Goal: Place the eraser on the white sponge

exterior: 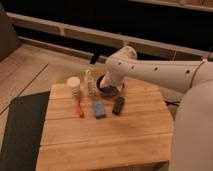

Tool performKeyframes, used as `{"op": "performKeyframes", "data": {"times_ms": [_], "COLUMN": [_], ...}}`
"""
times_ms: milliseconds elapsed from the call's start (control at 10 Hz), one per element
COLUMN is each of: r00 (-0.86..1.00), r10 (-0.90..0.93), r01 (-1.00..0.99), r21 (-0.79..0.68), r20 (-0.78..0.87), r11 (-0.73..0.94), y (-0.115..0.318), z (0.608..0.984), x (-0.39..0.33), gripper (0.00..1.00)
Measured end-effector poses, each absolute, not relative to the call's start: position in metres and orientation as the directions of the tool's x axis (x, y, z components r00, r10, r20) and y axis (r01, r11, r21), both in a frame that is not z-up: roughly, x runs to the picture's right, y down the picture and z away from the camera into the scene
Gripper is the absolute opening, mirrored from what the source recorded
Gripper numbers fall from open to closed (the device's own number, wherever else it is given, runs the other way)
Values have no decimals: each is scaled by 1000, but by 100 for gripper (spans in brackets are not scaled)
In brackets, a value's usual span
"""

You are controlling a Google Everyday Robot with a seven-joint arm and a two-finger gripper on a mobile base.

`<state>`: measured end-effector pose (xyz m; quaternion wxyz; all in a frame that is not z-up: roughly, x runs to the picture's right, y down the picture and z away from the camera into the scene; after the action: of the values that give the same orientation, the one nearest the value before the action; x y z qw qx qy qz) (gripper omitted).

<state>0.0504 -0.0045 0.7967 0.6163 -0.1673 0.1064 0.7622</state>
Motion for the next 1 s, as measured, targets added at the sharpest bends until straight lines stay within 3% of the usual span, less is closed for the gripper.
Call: {"op": "performKeyframes", "data": {"times_ms": [800, 1000], "r00": [-219, -227], "r10": [889, 869], "r01": [-972, -974], "r21": [11, 84], "r20": [-403, -440], "r11": [-235, -212], "y": [10, 32], "z": [808, 820], "x": [77, 89], "gripper": [65, 65]}}
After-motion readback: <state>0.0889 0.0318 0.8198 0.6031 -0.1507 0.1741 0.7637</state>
